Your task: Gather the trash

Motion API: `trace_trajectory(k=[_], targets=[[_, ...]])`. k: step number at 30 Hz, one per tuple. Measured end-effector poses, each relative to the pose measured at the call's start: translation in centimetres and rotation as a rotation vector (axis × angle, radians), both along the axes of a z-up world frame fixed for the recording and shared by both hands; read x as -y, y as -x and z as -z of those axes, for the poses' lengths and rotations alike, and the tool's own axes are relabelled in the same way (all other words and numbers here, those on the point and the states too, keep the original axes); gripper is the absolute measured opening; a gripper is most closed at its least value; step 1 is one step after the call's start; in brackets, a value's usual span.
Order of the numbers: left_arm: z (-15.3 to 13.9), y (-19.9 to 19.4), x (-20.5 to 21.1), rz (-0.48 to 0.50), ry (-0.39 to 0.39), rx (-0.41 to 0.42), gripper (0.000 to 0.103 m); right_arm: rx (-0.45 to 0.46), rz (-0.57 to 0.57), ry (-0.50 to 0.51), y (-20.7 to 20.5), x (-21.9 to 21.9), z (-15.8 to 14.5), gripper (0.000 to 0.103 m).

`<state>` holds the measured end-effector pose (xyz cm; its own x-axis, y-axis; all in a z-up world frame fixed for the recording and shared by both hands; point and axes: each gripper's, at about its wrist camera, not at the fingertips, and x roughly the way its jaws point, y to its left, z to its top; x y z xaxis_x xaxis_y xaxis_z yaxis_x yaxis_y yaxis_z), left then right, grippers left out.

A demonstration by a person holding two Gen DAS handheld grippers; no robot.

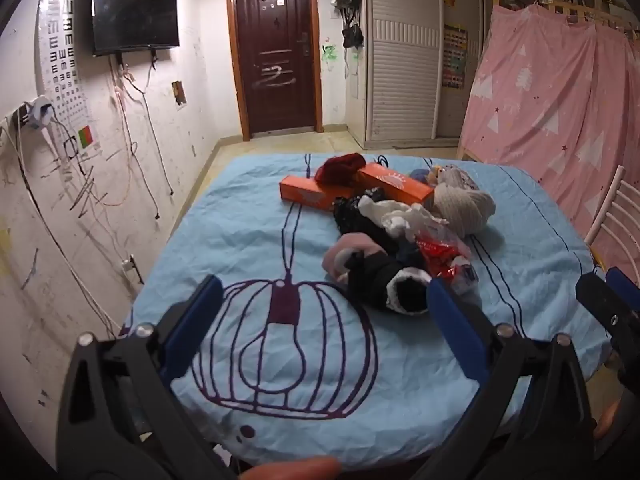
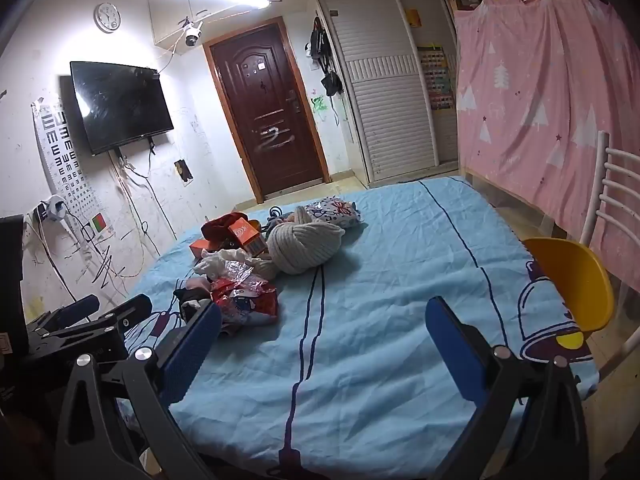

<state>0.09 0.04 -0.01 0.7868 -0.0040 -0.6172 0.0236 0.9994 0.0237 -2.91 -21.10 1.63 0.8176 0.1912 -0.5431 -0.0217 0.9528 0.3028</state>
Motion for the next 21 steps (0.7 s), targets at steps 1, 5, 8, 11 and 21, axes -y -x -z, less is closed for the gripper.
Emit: trace_trajectory(k=[1, 5, 8, 11, 21], targets=[[-0.04, -0.02, -0.03, 0.0, 0.0, 0.002, 0.098, -0.008, 0.0, -0.005, -0.03, 0.01, 0.02, 0.095], [-0.15, -0.33, -0.3, -0.001, 0.0, 0.005, 0.098, -0.012, -0.001, -0.003, -0.13, 0.06, 0.08, 0.095], [-0.2, 0.36, -0.11, -0.001, -0.012, 0.016, 0.098, -0.015, -0.005, 0.0, -0.08, -0.15, 0.18, 0.095], [-0.12, 0.3, -0.04, 0.0, -0.014, 0.015, 0.098, -0.015, -0.009, -0.003, -0.07, 0.21, 0.18, 0.095], [0.05, 0.38, 0.03, -0.001, -0.018, 0.016, 0.098, -0.006, -0.007, 0.001, -0.1, -0.02, 0.17, 0.095]])
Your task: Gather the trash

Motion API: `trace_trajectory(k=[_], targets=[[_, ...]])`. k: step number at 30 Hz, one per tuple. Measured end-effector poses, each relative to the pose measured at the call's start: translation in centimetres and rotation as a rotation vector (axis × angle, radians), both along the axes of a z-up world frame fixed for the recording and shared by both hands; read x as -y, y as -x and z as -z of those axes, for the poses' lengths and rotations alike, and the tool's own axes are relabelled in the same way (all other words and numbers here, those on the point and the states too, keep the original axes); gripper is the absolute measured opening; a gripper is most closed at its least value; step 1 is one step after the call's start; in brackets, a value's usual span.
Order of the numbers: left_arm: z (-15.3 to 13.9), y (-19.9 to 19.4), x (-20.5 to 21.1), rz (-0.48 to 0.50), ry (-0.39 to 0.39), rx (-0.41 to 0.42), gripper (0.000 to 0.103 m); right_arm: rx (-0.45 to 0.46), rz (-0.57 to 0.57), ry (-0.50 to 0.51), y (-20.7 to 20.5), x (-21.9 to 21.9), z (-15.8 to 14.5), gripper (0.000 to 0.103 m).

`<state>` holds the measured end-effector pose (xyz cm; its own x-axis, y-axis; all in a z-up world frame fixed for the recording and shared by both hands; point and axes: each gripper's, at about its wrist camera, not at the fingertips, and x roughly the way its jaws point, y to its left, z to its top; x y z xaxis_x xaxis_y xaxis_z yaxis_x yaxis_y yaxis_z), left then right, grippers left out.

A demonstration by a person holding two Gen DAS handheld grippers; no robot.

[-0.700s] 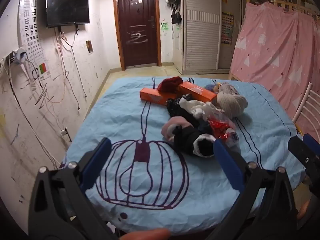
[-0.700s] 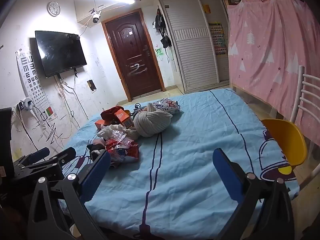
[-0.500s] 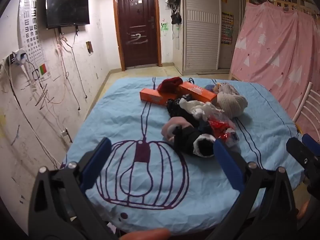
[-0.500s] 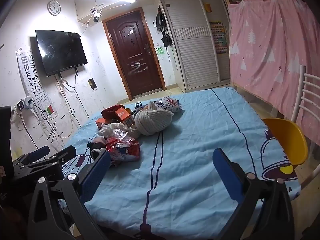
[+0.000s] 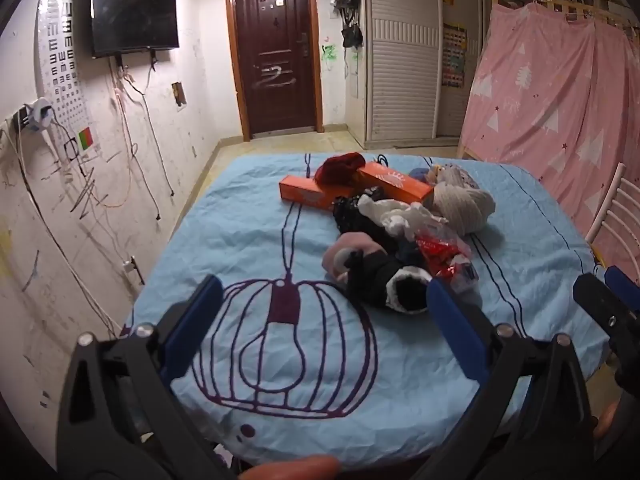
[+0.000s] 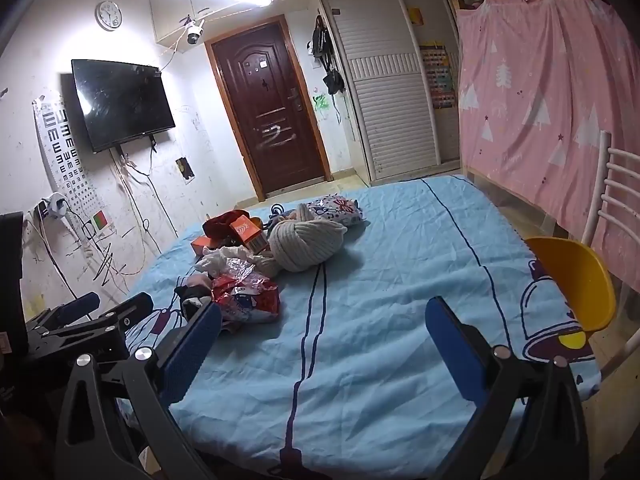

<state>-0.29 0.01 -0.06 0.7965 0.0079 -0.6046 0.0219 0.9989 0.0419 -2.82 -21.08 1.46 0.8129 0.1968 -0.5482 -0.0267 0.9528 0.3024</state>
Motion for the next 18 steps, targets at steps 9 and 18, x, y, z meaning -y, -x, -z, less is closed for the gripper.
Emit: trace_trajectory(k=[9, 18], targets=[[-0.01, -0.09, -0.02, 0.0, -0.002, 0.0, 0.098, -0.002, -0.002, 0.002, 0.02, -0.16, -0.04, 0.095], [-0.02, 0.07, -0.33, -0.003, -0.001, -0.001, 0.098, -0.001, -0.002, 0.003, 0.02, -0.16, -0.05, 0.095]])
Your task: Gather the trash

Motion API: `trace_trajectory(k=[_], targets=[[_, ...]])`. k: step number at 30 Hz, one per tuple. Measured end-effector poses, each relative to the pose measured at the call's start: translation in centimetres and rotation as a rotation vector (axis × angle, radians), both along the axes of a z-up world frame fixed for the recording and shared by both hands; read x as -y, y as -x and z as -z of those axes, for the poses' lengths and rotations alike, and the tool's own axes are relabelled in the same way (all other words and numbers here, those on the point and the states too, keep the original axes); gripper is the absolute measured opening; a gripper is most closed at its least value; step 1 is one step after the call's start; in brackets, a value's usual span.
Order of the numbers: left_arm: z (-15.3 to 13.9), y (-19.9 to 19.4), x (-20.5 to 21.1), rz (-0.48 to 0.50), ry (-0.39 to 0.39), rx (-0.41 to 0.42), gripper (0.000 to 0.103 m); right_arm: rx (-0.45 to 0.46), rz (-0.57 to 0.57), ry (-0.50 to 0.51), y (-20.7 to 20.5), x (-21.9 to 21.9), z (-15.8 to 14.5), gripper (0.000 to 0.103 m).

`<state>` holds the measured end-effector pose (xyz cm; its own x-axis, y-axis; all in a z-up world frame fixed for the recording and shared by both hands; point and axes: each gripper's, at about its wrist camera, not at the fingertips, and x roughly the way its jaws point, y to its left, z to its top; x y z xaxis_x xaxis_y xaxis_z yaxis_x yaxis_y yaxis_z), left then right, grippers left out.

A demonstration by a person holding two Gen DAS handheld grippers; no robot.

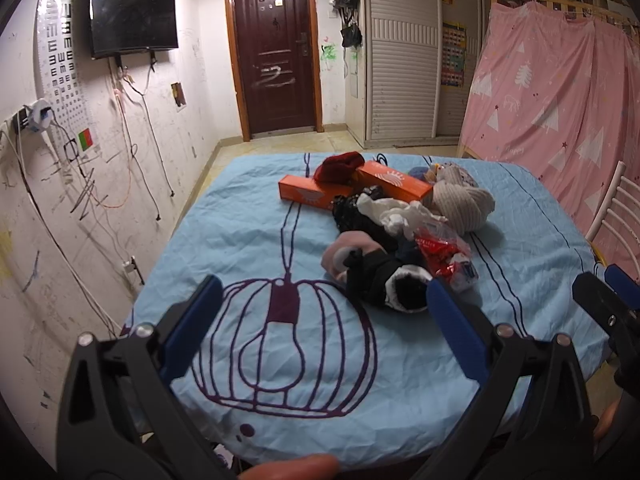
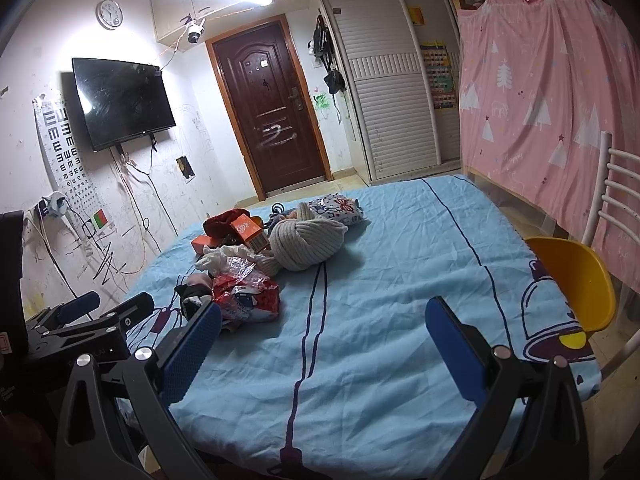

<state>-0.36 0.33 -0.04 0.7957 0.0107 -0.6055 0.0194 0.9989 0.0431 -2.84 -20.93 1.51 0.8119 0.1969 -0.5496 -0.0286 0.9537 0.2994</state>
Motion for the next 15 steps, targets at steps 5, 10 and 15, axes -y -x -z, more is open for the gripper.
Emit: trace_trajectory(k=[5, 10, 15], targets=[[0.02, -0.04, 0.23, 0.0, -0.003, 0.001, 0.098, 0.001, 0.001, 0.001, 0.0, -0.03, 0.02, 0.095], [0.09, -0.04, 0.42, 0.0, -0.004, 0.003, 0.098, 0.003, -0.002, 0.001, 0.02, -0.04, -0.01, 0.095], [0.21, 0.07, 0.29, -0.001, -0.003, 0.001, 0.098, 0.002, -0.001, 0.002, 0.01, -0.04, -0.03, 0.095]])
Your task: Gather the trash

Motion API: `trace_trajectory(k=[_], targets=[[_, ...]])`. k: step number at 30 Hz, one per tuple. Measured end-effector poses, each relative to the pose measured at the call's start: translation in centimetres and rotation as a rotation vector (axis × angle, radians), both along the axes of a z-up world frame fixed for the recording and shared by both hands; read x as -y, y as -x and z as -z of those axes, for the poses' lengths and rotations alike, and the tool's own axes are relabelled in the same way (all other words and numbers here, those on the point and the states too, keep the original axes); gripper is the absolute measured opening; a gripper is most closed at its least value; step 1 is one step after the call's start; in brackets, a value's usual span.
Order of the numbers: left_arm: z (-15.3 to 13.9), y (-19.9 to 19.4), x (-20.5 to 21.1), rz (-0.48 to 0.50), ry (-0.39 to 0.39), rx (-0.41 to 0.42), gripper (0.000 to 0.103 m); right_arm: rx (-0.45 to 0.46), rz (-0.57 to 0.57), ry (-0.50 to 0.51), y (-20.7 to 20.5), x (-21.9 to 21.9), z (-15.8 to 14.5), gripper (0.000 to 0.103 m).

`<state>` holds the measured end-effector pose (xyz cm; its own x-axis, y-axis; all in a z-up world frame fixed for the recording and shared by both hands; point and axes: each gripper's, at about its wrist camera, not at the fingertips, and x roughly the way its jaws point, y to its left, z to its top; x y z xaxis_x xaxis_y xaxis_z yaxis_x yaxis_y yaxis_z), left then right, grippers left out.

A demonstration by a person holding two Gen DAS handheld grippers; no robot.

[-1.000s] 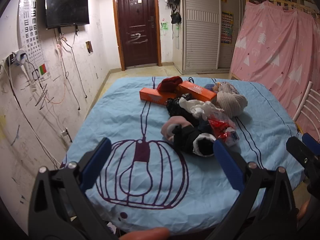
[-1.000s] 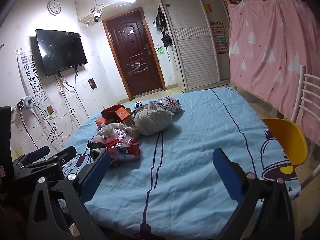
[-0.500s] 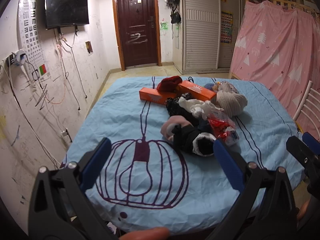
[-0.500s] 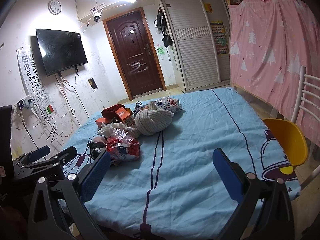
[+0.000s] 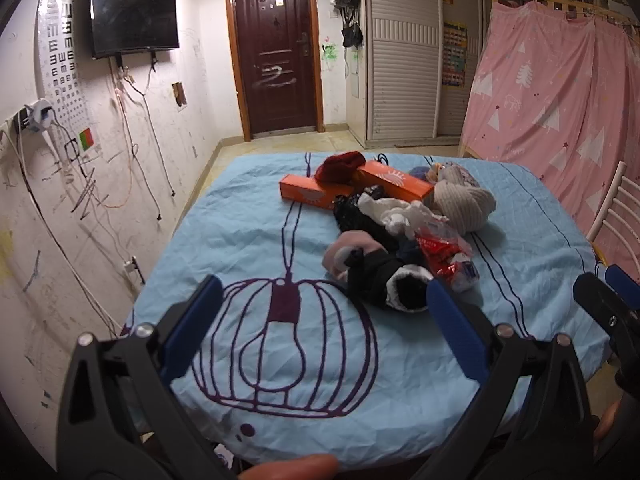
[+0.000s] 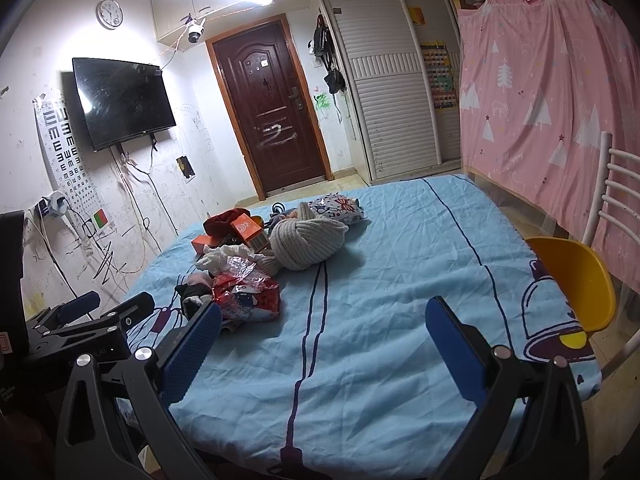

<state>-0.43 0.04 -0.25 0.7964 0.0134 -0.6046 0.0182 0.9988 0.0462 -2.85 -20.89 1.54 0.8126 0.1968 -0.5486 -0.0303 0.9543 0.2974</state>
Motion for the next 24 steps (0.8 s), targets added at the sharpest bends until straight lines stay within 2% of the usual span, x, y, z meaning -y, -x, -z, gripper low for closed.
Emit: trace_trajectory(k=[24], targets=[[0.05, -0.23, 0.36, 0.001, -0.002, -0.001, 0.098, -0.004, -0.009, 0.0, -0.15, 0.07, 0.15, 0.095]])
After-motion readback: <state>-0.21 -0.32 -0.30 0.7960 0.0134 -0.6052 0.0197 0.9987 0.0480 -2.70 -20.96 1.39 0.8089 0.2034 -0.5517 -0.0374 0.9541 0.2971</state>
